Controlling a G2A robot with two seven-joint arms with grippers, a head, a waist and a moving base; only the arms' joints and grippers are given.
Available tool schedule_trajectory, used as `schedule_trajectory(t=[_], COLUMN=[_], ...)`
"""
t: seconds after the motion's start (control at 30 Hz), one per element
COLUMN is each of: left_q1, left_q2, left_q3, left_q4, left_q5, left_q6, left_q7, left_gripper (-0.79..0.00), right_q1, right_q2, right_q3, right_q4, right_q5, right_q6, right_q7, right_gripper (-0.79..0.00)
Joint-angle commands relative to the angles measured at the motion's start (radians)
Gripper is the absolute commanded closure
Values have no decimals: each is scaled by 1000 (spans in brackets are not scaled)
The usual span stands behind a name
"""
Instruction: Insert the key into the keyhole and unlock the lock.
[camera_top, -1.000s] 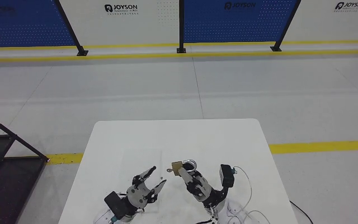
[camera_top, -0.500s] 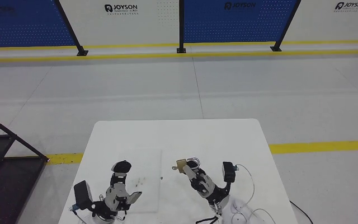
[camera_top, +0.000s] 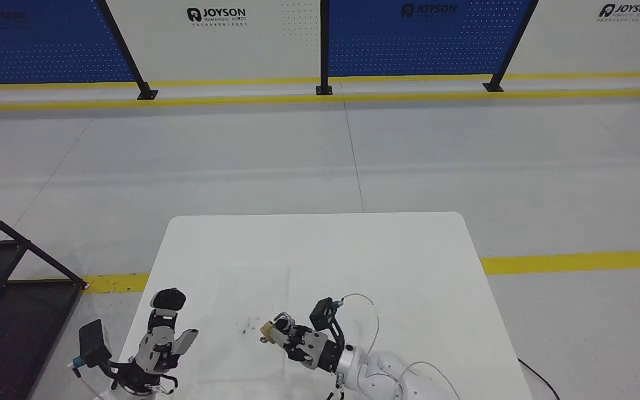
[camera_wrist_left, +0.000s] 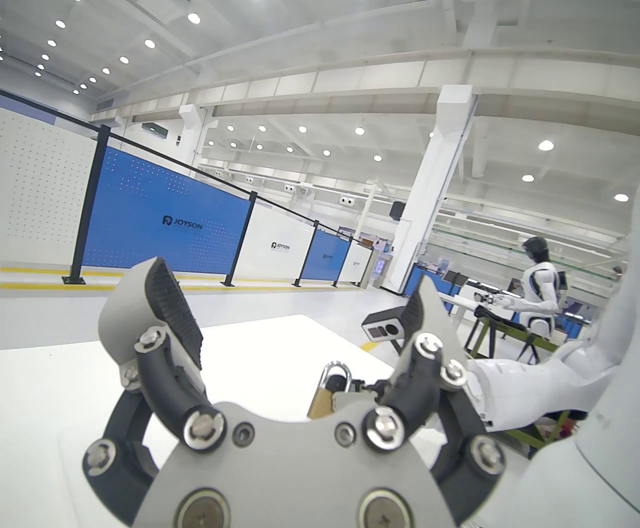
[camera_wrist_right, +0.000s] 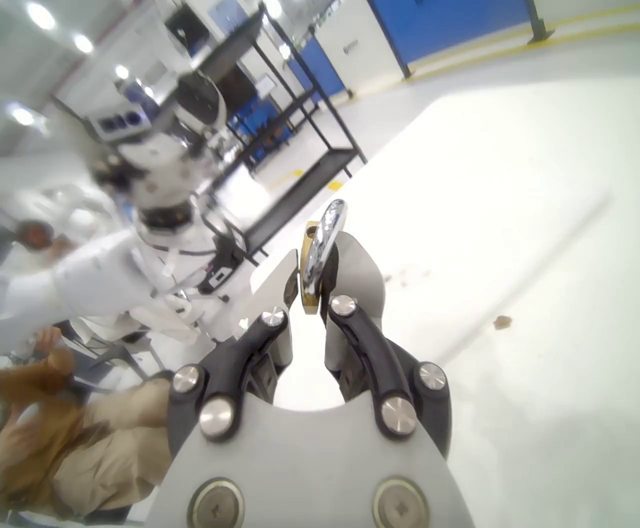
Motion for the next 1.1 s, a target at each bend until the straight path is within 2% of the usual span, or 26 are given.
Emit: schedule_trajectory(t=[0.0,0.13,0.37,0.43,0.5,0.53,0.63,0.7,0.73,1.07], left_q1=[7,7,7,7,7,7,7,7,7,7], left_q2=[-1,-1,-1,-1,-1,-1,-1,-1,-1,-1], left_q3=[-13,-13,-13,-13,-13,-13,-13,-13,-13,-13], left_q4=[1,1,1,1,1,1,1,1,1,1], left_q5=[0,0,0,0,0,0,0,0,0,0], left_q6=[16,16,16,16,16,16,16,16,16,16], left_q7=[-2,-2,-2,-2,-2,-2,-2,-2,-2,-2], left_gripper=[-785,-785,-785,-785,-785,-785,-785,-785,-785,-785], right_q1=[36,98,164,176,182,184,186,185,185,148], right_q2=[-20,-59,-111,-120,-126,-128,-131,-131,-130,-100], right_q3=[-47,-116,-181,-190,-194,-195,-193,-190,-189,-137], right_q4=[48,126,228,248,261,264,266,261,258,145], right_q5=[-1,-10,3,-4,-4,-7,-12,-17,-23,-101], right_q6=[40,121,182,192,191,192,199,206,211,246], right_q7=[18,24,18,14,10,8,6,7,8,27], right_gripper=[0,0,0,-246,-376,-508,-674,-754,-785,-785])
